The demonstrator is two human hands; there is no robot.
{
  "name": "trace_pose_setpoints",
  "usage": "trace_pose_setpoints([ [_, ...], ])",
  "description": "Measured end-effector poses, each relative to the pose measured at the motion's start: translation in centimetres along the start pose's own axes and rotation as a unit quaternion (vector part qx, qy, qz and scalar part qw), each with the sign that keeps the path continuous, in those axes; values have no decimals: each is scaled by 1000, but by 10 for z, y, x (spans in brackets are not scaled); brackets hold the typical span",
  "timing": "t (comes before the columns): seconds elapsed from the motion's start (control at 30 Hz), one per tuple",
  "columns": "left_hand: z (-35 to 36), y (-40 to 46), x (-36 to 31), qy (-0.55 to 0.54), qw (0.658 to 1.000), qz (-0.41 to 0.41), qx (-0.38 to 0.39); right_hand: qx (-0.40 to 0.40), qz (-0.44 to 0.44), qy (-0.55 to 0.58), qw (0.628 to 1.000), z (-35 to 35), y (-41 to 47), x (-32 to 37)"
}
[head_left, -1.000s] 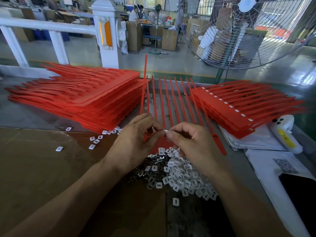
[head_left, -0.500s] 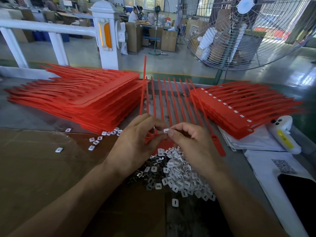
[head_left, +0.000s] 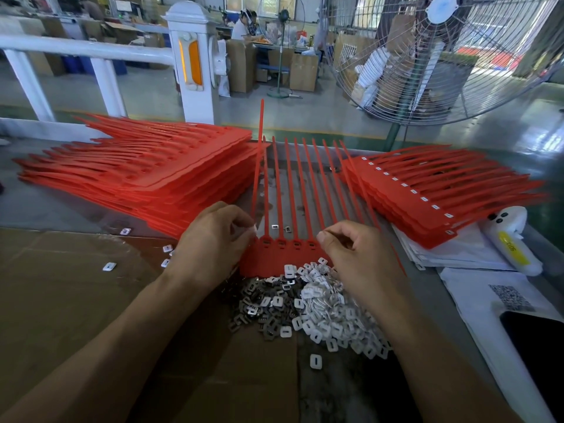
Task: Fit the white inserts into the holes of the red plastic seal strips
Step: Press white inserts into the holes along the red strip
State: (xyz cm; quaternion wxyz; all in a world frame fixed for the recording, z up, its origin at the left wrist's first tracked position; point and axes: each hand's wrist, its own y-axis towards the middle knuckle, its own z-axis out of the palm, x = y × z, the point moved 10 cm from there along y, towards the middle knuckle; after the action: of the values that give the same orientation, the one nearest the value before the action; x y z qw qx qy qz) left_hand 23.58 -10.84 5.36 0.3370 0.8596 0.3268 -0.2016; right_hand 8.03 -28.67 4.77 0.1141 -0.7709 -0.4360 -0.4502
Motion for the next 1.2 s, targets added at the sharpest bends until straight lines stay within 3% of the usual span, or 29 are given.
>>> trace_pose_setpoints([
  [0.53, 10, -6, 17, -1, 993, -100, 65, 42, 13, -7, 999, 8, 1, -6],
  [0.9, 7, -7, -5, 114, 991, -24, 61, 38, 6, -26, 999, 7, 1, -5],
  [1.2, 16, -9, -10, 141, 979, -16, 143, 57, 3, -108, 992, 4, 4, -11],
])
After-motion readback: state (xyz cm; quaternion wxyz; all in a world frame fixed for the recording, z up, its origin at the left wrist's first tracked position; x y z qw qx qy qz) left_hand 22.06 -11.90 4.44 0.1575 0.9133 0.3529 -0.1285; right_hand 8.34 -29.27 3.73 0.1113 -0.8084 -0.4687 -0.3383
